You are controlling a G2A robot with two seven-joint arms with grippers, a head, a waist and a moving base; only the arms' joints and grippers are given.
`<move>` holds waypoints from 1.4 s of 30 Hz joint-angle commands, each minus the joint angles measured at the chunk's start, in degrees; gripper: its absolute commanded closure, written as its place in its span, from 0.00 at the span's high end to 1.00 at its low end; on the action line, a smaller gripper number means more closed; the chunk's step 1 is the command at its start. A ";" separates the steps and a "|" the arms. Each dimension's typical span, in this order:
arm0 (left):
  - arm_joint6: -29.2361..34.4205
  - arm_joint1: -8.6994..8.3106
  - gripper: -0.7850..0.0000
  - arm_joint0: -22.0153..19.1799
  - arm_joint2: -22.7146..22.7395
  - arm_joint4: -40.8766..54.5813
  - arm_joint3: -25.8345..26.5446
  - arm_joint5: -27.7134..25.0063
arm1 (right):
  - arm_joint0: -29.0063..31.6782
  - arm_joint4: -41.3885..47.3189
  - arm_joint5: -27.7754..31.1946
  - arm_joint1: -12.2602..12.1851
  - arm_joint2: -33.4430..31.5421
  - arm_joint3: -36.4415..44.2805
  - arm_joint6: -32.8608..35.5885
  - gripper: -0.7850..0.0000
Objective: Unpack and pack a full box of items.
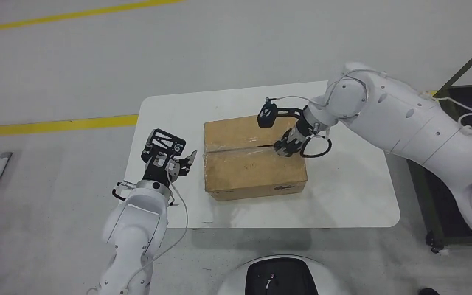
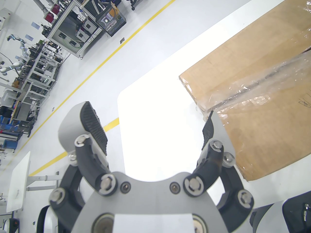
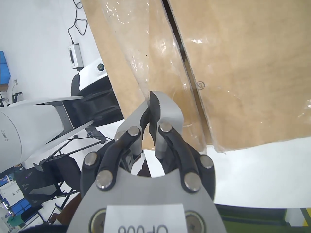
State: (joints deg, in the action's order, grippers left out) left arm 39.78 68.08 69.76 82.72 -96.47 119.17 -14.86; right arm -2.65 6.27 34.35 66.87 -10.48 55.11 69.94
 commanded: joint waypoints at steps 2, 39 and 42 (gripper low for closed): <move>0.00 0.00 1.00 0.00 0.00 0.00 0.00 0.00 | -1.44 -0.96 0.90 0.00 0.74 -1.03 -0.90 0.00; -5.52 0.88 0.00 -0.40 -4.77 2.14 -3.90 3.72 | -1.49 -15.67 3.00 1.76 0.74 1.15 -2.96 0.00; -6.47 1.29 0.00 -1.12 -7.14 4.10 -4.93 4.25 | -1.47 -16.40 3.21 1.86 0.74 0.93 -3.17 0.00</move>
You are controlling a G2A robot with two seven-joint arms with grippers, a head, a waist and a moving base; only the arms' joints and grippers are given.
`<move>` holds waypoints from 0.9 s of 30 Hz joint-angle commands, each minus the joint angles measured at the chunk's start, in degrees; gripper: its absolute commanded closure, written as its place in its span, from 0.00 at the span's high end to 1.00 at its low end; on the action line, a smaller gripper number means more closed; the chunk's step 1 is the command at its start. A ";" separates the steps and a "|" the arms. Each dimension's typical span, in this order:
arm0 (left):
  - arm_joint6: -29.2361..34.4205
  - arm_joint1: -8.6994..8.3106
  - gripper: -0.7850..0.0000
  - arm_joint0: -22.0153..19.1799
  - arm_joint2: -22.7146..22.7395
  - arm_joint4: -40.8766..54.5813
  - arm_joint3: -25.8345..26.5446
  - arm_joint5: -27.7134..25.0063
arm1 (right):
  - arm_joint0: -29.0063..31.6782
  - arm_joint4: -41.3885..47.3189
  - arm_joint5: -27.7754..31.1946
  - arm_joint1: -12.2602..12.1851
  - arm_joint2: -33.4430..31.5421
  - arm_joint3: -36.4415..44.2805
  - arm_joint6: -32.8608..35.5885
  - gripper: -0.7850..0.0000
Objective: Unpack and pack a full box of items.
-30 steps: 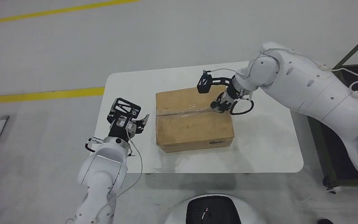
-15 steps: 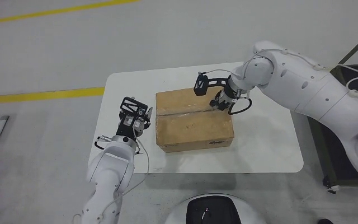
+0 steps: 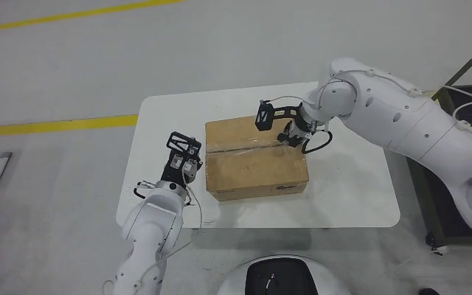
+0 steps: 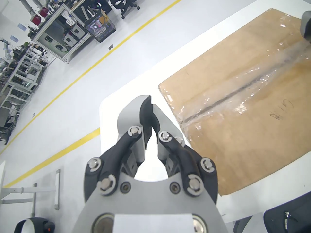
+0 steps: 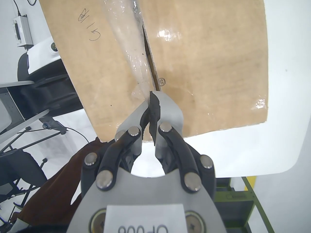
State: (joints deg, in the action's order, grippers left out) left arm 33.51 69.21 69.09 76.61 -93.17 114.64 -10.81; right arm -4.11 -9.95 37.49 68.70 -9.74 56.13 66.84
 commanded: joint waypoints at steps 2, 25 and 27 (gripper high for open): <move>-0.69 0.46 0.00 -1.65 -2.93 1.87 -1.28 -0.10 | -0.20 -0.51 0.22 0.10 0.00 -0.45 -0.22 0.00; 3.49 2.96 0.00 -9.94 -13.23 5.66 -12.40 0.60 | 0.35 -4.11 1.46 1.03 0.00 -0.39 -1.44 0.00; 3.96 3.13 0.00 -10.31 -13.61 5.64 -12.99 1.04 | 0.44 -4.19 1.55 1.08 0.00 -0.53 -1.54 0.00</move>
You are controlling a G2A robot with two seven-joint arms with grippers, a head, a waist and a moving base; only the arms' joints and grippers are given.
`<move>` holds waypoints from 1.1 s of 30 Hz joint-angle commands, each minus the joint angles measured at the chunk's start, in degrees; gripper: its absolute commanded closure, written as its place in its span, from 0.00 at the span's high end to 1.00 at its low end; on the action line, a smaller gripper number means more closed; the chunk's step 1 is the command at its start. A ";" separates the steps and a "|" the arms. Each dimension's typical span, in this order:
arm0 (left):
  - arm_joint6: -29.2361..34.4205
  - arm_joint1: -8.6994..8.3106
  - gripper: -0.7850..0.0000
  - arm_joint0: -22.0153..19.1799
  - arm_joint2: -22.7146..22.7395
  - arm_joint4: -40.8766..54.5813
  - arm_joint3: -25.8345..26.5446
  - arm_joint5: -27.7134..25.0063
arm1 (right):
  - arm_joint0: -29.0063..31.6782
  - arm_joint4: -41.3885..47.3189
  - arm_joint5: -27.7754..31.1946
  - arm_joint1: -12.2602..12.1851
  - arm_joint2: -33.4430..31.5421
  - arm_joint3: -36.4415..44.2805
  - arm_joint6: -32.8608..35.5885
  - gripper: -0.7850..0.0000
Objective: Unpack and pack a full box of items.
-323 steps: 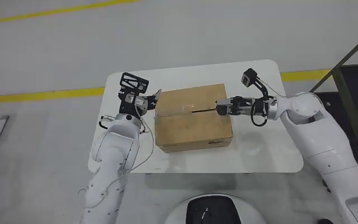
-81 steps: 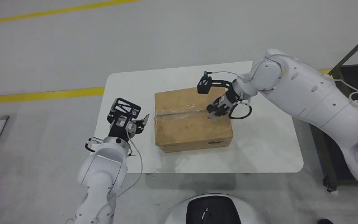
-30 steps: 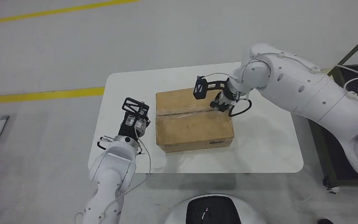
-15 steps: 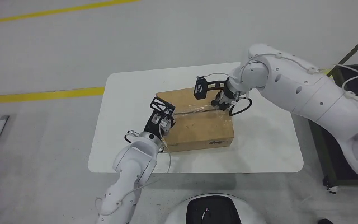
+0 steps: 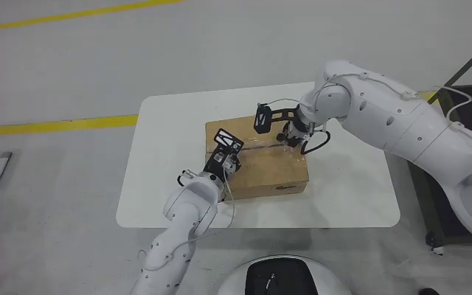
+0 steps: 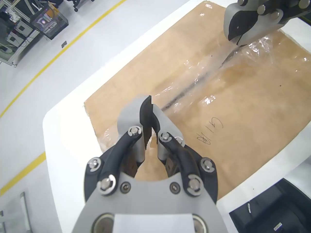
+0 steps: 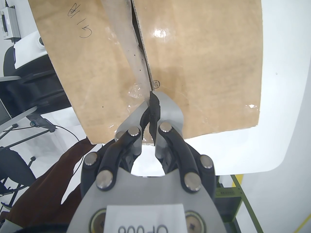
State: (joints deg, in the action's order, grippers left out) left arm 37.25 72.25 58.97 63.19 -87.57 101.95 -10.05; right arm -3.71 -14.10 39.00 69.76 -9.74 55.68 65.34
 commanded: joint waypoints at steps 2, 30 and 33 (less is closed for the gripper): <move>0.57 0.27 0.00 -0.58 -0.66 -0.07 -0.81 0.61 | 0.12 -0.16 0.12 0.06 0.00 -0.14 -0.12 0.00; 3.81 1.45 0.00 -3.05 -2.93 -1.15 -4.15 2.55 | -1.89 4.80 0.36 -1.14 0.00 -2.60 -0.37 1.00; 4.00 1.53 0.00 -3.01 -2.86 -1.42 -4.17 2.24 | -1.79 5.38 -0.08 -1.57 0.00 -1.78 0.07 1.00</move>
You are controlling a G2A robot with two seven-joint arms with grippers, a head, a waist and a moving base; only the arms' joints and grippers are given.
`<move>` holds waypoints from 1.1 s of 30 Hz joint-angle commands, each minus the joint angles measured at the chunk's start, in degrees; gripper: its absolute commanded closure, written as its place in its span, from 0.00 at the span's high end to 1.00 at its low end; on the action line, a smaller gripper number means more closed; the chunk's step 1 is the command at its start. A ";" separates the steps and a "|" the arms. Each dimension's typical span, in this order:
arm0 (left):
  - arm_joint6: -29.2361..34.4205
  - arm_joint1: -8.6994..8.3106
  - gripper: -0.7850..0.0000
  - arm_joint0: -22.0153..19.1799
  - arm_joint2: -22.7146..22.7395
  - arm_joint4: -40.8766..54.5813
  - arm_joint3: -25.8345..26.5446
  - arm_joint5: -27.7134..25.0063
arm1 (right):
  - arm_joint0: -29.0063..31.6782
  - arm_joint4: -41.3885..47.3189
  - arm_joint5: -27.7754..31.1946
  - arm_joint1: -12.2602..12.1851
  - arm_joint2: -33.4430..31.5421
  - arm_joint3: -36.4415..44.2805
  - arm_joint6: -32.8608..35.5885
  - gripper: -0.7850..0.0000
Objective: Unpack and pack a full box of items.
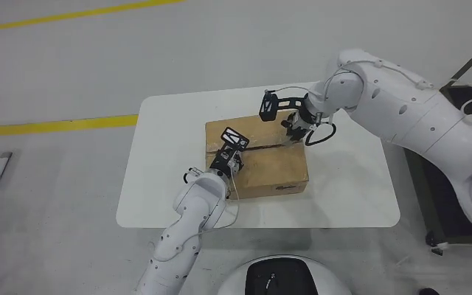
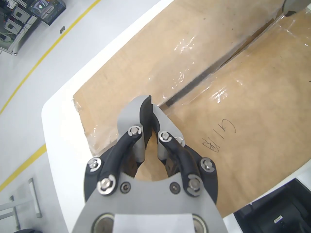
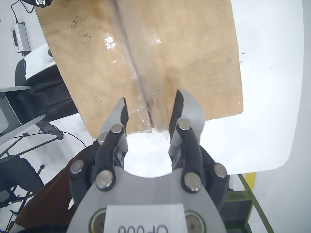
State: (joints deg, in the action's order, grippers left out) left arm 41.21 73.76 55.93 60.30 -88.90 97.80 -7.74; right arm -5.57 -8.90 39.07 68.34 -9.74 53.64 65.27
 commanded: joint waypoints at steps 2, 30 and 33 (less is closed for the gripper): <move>0.02 0.09 0.00 0.11 0.13 -0.17 0.00 -0.15 | 0.23 0.36 -0.62 -0.39 0.00 0.90 0.61 1.00; 1.95 -0.06 1.00 2.88 8.42 6.54 9.01 -2.40 | 1.22 24.72 8.40 -8.93 -3.89 -11.30 -9.40 0.00; 2.66 -0.33 1.00 3.90 11.18 8.18 11.17 -2.36 | 4.21 26.30 10.01 -9.78 -5.72 -9.92 -14.77 0.00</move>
State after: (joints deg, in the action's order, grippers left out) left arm 43.66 73.52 59.40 70.34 -81.34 108.19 -10.27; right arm -2.42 17.03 48.62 58.82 -14.86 43.03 52.63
